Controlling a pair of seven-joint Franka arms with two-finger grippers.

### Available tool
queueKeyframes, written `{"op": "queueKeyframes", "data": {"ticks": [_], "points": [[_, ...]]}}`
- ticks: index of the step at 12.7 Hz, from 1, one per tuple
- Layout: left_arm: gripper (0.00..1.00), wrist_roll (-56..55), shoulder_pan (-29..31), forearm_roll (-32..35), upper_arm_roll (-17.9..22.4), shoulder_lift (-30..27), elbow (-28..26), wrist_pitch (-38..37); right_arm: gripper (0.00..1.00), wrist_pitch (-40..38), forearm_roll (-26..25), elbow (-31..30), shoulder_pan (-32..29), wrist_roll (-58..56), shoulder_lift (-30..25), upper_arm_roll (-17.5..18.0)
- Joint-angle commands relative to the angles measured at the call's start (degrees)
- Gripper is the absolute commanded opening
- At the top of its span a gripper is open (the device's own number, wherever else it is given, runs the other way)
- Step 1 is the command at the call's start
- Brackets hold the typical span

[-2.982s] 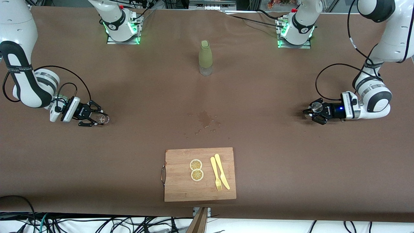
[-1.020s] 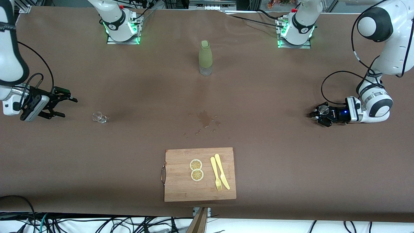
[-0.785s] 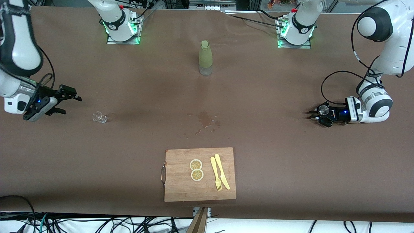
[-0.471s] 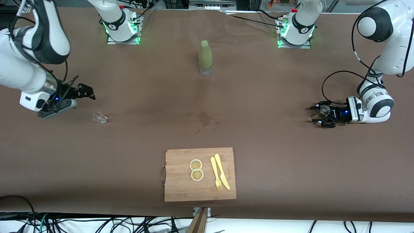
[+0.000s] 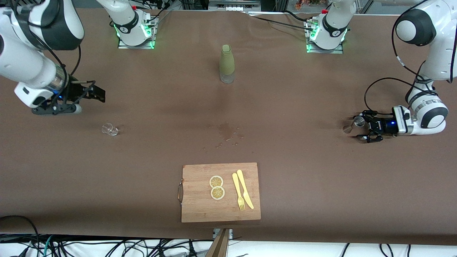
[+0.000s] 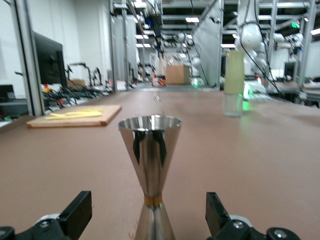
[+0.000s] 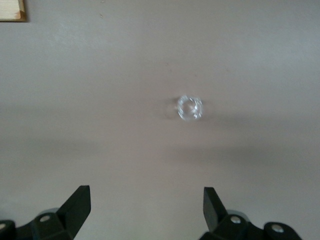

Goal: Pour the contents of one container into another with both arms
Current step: 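Raise the right gripper away while the left gripper sets down the jigger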

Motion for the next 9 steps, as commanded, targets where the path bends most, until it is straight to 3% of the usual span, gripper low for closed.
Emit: {"op": "queueKeyframes", "data": {"ticks": [1,4,9], "points": [[1.0,1.1,-1.1,6.0,2.3,-1.7,3.6,-1.6,1.0,-9.7,-0.7,4.3,-1.6,1.3,-3.4,0.1],[1.0,-4.4,-1.1,12.7,2.5,-6.0,6.7,-1.6,1.0,-20.5,-0.5,13.0,-1.4,2.1,-3.5,-1.7],[1.0,-15.4,-4.1,20.7,3.3,-19.0,6.5,1.0,1.0,-14.3,1.0,16.4,1.4,2.3,-1.9,-9.3]]}}
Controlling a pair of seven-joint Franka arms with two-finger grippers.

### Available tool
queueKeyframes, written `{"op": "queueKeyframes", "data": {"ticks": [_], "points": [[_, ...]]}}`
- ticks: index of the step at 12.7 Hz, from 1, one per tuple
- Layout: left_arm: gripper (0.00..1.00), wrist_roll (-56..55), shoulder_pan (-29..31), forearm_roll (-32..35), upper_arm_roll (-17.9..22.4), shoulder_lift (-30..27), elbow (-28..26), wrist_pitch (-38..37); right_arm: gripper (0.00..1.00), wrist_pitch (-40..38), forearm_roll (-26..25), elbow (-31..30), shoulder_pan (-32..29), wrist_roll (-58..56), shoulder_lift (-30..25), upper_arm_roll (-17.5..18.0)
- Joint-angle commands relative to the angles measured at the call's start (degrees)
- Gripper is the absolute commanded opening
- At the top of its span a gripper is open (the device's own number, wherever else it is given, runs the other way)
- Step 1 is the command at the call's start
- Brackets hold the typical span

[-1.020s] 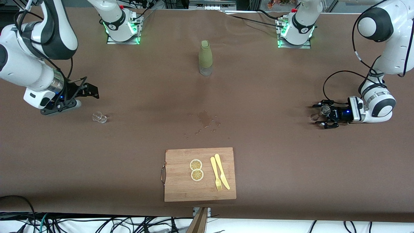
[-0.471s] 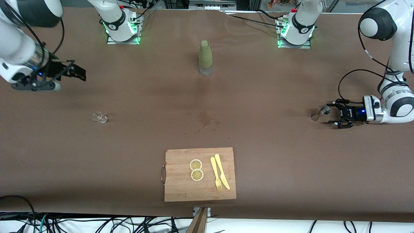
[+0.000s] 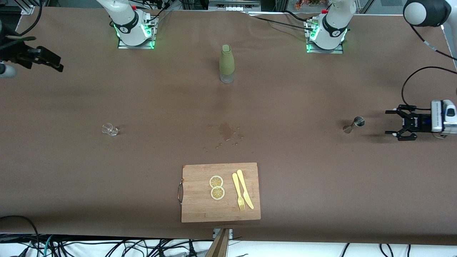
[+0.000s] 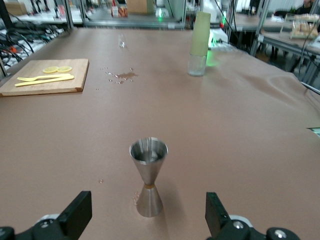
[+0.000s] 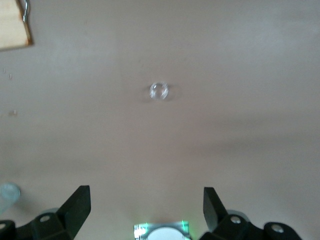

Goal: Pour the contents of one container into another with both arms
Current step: 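Raise the right gripper away while the left gripper sets down the jigger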

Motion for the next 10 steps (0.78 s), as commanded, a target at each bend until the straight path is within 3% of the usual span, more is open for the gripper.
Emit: {"op": "queueKeyframes", "data": {"ticks": [1,4,10], "points": [[1.0,-6.6,-3.2,5.3,1.0,-8.3,-1.9,2.6,1.0,2.1,0.9,1.6,1.5,0.8,2.4,-2.8],[1.0,-15.1,-6.8,9.4,1.0,-14.2,-3.4,5.0,1.0,1.9,0.3,2.4,3.0,0.6,3.8,-2.8],[1.0,-37.9,-16.8,16.4,1.0,-17.7,-2.7,6.9,1.0,2.0,0.0,5.1,3.8,0.8,5.9,-3.1]]}}
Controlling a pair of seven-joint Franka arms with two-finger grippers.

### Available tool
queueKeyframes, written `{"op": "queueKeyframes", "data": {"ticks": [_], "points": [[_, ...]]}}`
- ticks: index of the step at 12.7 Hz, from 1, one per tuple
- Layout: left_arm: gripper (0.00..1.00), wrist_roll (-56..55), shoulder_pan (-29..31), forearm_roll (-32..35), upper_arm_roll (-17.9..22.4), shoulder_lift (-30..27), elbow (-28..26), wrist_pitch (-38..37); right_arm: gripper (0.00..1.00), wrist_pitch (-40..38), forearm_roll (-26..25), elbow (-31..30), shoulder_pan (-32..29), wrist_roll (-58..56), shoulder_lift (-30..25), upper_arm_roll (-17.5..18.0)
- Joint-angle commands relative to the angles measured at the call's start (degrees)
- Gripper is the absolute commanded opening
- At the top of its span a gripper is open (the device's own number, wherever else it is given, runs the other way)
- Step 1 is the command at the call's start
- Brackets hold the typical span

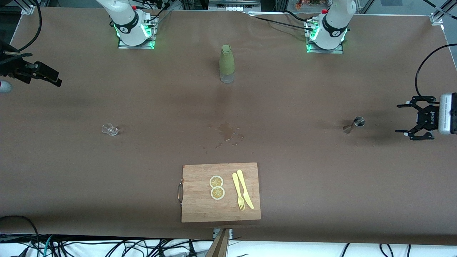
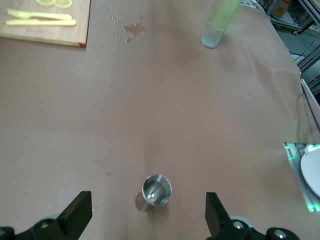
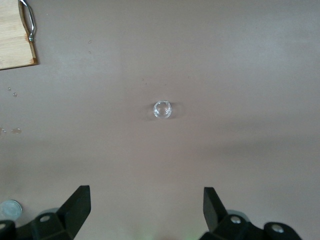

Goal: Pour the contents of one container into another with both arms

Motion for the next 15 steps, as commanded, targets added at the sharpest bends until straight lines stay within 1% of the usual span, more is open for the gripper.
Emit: {"op": "queueKeyframes", "data": {"ticks": [1,2,4,6,9,14,15], "points": [[1.0,-13.7,-4.6,4.5,0.6,-2.7,-1.7,2.2,1.0,-0.2,-0.2,2.2,0.6,0.6,1.2,-0.7],[1.0,-19.7,-6.1,5.5,0.5,-3.8,-1.7,3.1,1.0,0.8,-0.2,2.2,0.7,0.6,1.2,-0.7],[1.0,-30.2,-8.9,7.7,0.5,-4.1,-1.3,3.2,1.0,1.3,-0.3,2.1,0.6,0.6,1.2,-0.8],[1.0,-34.7,-10.3,7.8,0.0,-4.1,-0.1,3.0,1.0,1.5,-0.2,1.9,0.4,0.6,1.3,-0.7],[1.0,-45.8,-12.2,8.3,-0.4,-4.6,1.9,1.3,1.0,2.0,-0.2,1.9,0.4,0.6,1.6,-0.7],[1.0,-58.4,-14.4,8.5,-0.4,-6.6,2.1,0.9,1.0,2.0,-0.2,1.9,0.4,0.6,1.6,-0.7],[1.0,-61.7,-15.0,9.4,-0.4,-6.6,2.7,0.9,1.0,2.0,-0.2,1.9,0.4,0.6,1.6,-0.7]]}}
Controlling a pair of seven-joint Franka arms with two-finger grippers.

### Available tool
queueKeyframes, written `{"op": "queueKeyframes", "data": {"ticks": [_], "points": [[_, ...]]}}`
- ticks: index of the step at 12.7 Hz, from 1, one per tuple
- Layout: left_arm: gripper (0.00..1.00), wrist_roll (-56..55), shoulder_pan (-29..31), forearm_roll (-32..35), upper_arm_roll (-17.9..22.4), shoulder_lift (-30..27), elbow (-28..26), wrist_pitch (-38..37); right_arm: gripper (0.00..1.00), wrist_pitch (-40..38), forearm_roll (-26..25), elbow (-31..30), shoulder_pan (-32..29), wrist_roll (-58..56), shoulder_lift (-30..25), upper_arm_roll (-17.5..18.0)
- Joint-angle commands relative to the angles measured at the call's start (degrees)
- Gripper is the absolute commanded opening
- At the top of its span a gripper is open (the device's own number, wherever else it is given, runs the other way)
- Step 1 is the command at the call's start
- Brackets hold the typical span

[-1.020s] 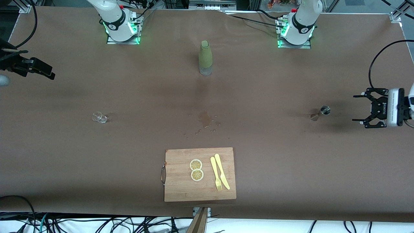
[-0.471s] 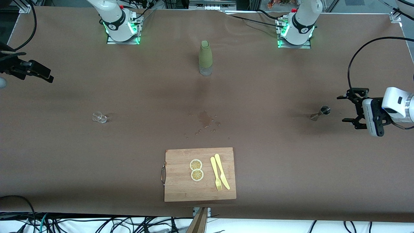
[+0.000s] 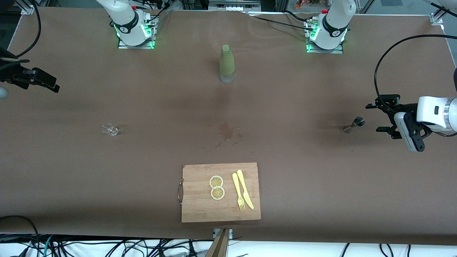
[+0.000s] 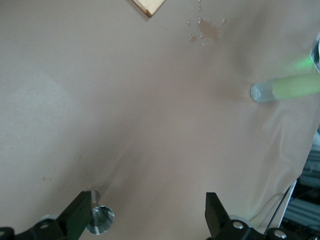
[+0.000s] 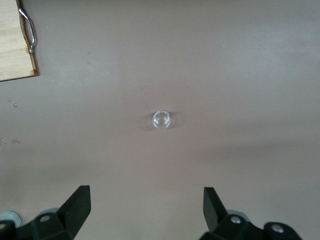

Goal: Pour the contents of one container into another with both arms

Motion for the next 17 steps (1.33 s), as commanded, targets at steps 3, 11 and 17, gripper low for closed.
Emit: {"op": "queueKeyframes", "data": {"ticks": [3,11,17], "points": [[1.0,-13.5,-3.0,4.1,0.0,-1.1,3.5,-3.0,1.0,-0.2,-0.2,1.2,0.4,0.6,0.4,-0.4],[1.0,-36.2,-0.8,16.7,-8.9,-9.7,0.2,-4.2,1.0,-0.3,-0.2,1.1,0.4,0.6,0.4,-0.4],[1.0,-48.3,6.8,24.4,-17.7,-23.1,-16.7,4.9,1.0,-0.3,-0.2,1.0,0.4,0.6,0.4,-0.4]]}}
